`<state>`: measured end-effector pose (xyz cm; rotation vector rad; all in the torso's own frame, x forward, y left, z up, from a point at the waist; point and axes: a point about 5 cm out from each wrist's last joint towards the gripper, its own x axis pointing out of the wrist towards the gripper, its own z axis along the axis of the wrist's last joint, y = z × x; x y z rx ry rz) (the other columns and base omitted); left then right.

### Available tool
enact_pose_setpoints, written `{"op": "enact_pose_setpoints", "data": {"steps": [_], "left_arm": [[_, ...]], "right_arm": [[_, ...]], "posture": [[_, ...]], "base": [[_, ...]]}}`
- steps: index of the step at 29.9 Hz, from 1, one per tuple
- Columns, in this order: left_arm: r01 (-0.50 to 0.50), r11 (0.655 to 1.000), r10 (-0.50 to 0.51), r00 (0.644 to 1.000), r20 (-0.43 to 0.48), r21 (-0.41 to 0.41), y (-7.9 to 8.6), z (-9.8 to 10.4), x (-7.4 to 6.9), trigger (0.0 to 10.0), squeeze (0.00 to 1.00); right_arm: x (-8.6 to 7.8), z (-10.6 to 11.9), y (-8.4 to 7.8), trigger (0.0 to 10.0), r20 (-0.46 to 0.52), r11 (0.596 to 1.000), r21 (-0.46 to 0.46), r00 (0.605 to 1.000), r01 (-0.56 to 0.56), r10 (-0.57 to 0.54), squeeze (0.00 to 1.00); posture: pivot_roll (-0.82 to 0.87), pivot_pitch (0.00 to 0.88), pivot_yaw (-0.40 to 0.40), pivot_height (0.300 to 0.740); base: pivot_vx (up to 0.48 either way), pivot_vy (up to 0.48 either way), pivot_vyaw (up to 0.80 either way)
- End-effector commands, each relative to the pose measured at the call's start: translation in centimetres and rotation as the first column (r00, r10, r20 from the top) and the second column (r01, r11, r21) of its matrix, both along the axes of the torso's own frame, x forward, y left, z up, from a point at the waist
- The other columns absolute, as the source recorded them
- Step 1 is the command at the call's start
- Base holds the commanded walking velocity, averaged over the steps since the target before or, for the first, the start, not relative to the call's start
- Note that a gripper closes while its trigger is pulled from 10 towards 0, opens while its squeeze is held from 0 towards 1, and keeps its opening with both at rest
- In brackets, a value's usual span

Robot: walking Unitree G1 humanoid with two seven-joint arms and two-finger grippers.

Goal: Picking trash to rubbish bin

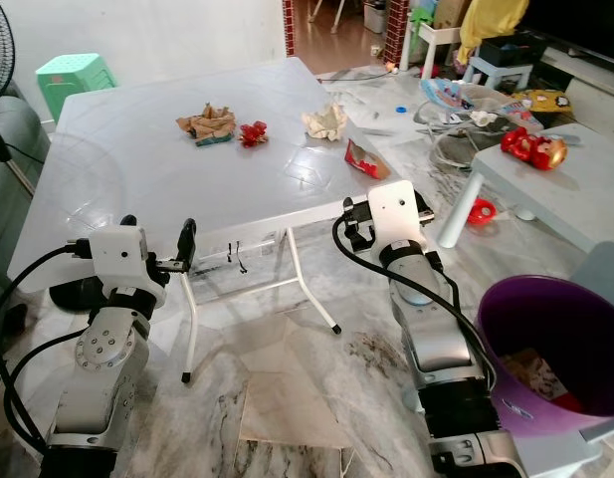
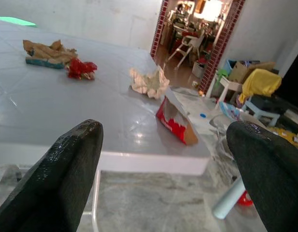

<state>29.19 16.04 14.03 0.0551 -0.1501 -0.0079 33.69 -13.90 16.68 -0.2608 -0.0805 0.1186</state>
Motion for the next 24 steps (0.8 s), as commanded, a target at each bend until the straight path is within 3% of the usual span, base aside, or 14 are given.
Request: {"op": "enact_pose_setpoints", "data": {"steps": [1,8,12,24], "left_arm": [[-0.014,1.0,0.014,1.0,0.021,0.017,0.19,0.5,0.11,10.0,0.0],[-0.016,1.0,0.016,1.0,0.022,-0.005,0.07,0.53,0.2,10.0,0.0],[-0.018,1.0,0.019,1.0,0.025,-0.025,0.09,0.55,0.28,10.0,0.0],[-0.046,0.998,0.046,0.999,0.009,-0.031,0.53,0.35,0.08,10.0,0.0]], "right_arm": [[0.26,0.68,0.31,10.0,0.032,1.0,-0.012,0.999,-0.004,0.004,0.0],[0.45,1.09,0.4,10.0,0.051,1.0,-0.014,0.999,0.006,-0.006,0.0],[0.43,1.05,0.34,10.0,0.053,1.0,-0.024,0.999,0.005,-0.004,0.0],[0.29,0.87,0.54,10.0,0.049,1.0,-0.027,0.999,-0.009,0.01,0.0]], "posture": [[-0.05,0.025,0.027,0.74],[-0.05,0.046,0.029,0.74],[-0.05,0.049,0.027,0.74],[-0.05,0.064,0.021,0.74]], "base": [[0.375,-0.292,0.0],[0.357,-0.318,0.0],[0.309,0.0,0.0],[0.0,0.0,0.0]]}}
